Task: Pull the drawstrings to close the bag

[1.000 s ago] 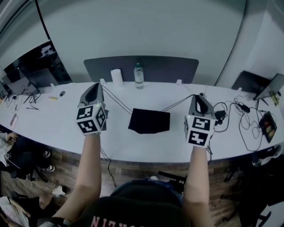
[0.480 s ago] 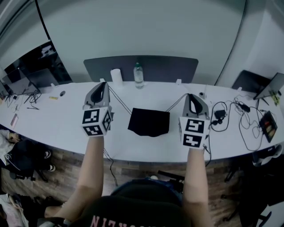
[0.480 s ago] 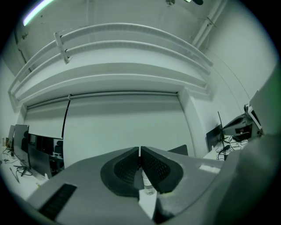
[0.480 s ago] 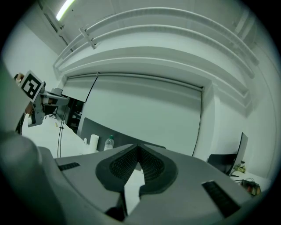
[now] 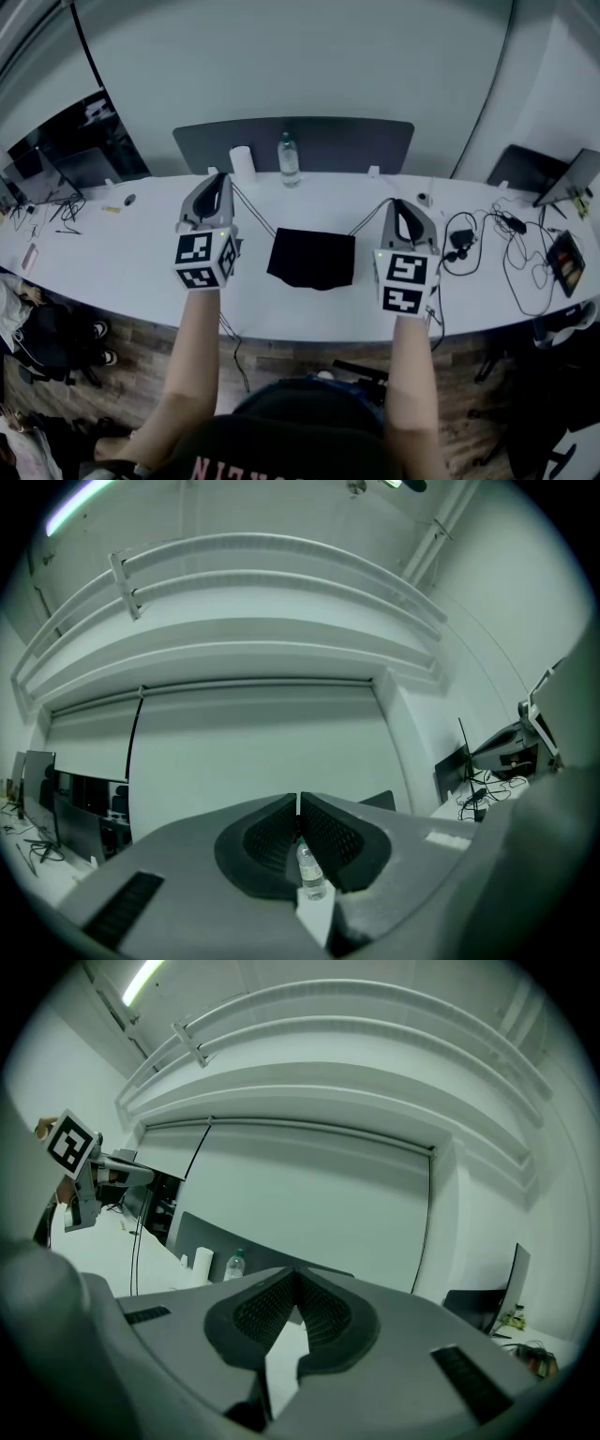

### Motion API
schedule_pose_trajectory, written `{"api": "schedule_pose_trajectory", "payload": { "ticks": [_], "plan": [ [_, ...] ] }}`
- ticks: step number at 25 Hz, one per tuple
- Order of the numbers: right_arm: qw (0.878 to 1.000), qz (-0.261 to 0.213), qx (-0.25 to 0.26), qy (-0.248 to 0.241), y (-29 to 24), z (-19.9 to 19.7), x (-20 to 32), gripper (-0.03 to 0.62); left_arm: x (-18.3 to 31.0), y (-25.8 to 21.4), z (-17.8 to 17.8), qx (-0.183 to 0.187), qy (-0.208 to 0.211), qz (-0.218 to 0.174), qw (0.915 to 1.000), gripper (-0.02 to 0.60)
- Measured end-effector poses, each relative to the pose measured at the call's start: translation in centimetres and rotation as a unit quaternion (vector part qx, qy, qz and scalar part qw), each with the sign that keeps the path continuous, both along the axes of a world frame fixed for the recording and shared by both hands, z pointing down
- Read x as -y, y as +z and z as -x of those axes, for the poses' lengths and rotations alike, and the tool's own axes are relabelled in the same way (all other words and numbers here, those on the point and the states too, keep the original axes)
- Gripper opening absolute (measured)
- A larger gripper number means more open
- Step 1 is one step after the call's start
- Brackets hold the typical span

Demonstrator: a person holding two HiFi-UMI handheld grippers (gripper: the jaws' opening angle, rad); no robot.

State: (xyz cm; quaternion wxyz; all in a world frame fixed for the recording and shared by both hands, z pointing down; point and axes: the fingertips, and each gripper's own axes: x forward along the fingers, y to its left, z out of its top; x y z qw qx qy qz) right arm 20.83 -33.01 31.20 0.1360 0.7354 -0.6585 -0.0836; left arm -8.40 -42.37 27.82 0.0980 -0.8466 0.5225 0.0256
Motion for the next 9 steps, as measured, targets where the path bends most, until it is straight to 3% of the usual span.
{"api": "schedule_pose_trajectory", "payload": {
  "ticks": [9],
  "plan": [
    [1.000, -0.005, -0.005, -0.004, -0.40, 0.68, -0.38, 0.005, -0.64, -0.20, 0.09, 0.004, 0.002, -0.006, 1.0000, 0.012]
  ]
}}
